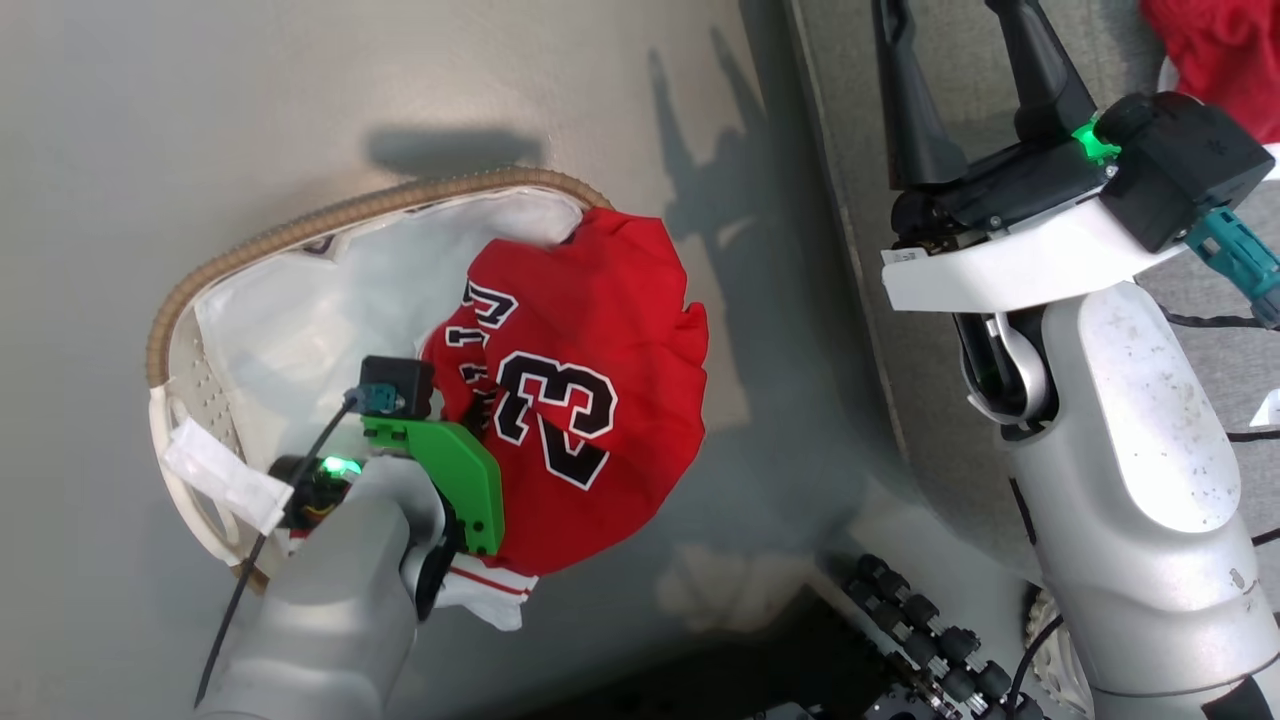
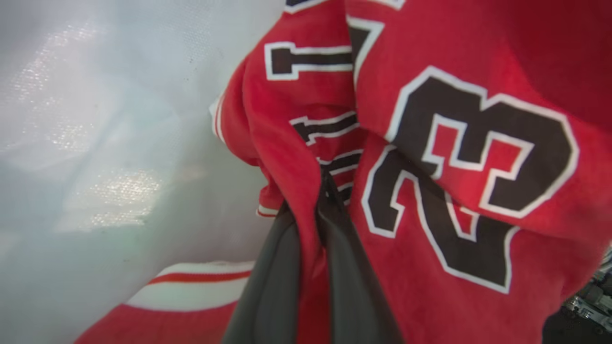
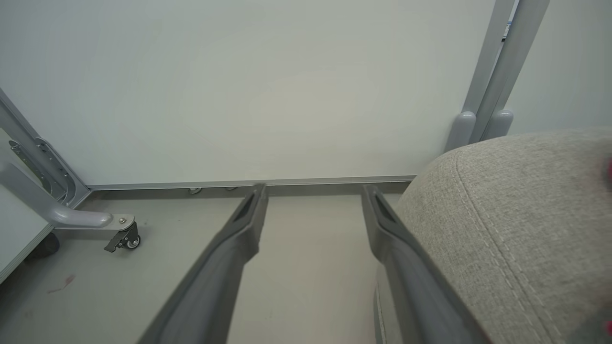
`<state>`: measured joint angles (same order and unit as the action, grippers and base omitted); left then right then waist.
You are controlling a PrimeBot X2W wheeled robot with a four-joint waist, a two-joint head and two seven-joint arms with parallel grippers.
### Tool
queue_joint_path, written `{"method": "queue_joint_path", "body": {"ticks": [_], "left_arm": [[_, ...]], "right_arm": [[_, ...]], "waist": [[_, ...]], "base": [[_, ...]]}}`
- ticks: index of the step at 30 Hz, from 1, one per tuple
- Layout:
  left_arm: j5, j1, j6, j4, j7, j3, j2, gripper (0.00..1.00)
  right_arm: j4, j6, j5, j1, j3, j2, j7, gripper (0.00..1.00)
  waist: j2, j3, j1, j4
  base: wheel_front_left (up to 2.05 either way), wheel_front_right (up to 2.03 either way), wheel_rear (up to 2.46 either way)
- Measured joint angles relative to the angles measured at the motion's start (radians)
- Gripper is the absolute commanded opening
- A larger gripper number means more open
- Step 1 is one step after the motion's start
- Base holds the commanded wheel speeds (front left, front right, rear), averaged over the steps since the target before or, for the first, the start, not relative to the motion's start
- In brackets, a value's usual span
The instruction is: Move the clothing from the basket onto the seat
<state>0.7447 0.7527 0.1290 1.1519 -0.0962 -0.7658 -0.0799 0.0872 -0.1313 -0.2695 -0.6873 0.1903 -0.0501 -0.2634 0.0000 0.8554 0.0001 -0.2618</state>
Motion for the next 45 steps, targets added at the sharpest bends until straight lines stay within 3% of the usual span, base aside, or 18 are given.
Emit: {"method": "queue_joint_path", "body": {"ticks": [15, 25, 31, 45], "left_arm": [[0.148, -0.133, 0.0, -0.053, -0.12, -0.114, 0.016, 0.0], [0.185, -0.207, 0.0, -0.091, -0.162, -0.152, 0.022, 0.0], [0.133, -0.234, 0.0, -0.182, -0.165, -0.078, 0.015, 0.0], [-0.141, -0.371, 0.0, -0.481, -0.168, 0.182, 0.008, 0.0]], "right_arm": [[0.104, 0.0, 0.025, 0.09, 0.022, 0.001, 0.0, 1.0], [0.165, 0.0, 0.036, 0.181, 0.027, 0.001, 0.0, 1.0], [0.189, 0.0, 0.042, 0.245, 0.021, 0.001, 0.0, 1.0], [0.226, 0.0, 0.051, 0.369, -0.002, 0.001, 0.0, 1.0]], "waist": [[0.0, -0.206, 0.0, 0.038], [0.0, -0.381, -0.0001, 0.086], [0.0, -0.48, -0.0001, 0.123], [0.0, -0.685, -0.0002, 0.2]], "base": [[0.0, 0.0, 0.0], [0.0, 0.0, 0.0], [0.0, 0.0, 0.0], [0.0, 0.0, 0.0]]}}
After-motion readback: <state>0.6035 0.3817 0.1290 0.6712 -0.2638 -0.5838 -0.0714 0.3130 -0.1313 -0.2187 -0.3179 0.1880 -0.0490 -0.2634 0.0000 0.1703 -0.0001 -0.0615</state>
